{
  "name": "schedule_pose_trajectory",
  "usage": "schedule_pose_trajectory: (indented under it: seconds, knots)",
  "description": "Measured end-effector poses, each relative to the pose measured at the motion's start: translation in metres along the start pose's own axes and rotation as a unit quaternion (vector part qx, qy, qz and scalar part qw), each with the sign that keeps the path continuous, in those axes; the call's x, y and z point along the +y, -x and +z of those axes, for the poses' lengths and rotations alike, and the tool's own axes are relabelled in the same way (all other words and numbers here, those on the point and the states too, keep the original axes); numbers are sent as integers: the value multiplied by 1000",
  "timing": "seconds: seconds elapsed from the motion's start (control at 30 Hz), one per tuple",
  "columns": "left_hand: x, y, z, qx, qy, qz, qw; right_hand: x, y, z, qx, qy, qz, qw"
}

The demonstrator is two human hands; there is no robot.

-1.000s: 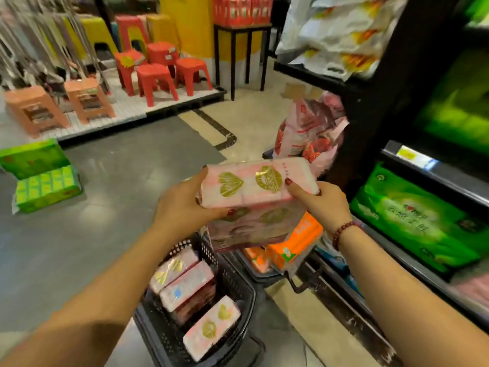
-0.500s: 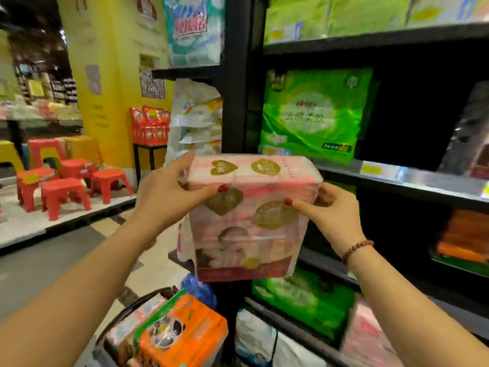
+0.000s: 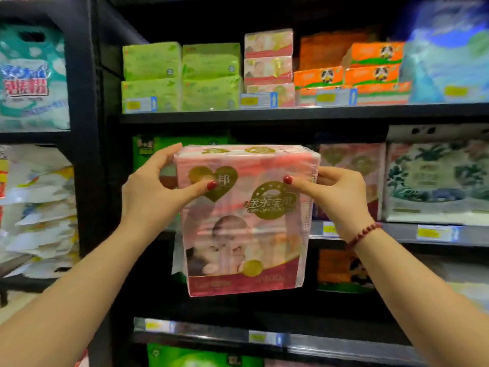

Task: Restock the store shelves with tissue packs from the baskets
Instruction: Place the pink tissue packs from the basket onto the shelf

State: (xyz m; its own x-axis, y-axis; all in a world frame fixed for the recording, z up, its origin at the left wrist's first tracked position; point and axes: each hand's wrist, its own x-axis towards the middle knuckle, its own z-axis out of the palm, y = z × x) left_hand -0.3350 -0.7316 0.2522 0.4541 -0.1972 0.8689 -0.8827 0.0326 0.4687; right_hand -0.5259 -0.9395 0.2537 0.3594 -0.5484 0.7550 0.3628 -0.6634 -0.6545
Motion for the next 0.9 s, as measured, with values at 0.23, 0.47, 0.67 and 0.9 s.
schedule_pose_trajectory:
  seconds: [0.23,0.47,0.67,0.9]
  knots:
    - [14,-61,76,2,140,61,988,-15,-58,-51,65,62,-86,992]
    - [17,-102,160,12,253,106,962,-2,-102,-97,112,83,-156,978]
    - [11,-88,241,-27,313,78,946,43,-115,-141,123,134,-157,971]
    - [24,-68,307,-55,310,43,948,91,-124,-190,127,163,-141,968]
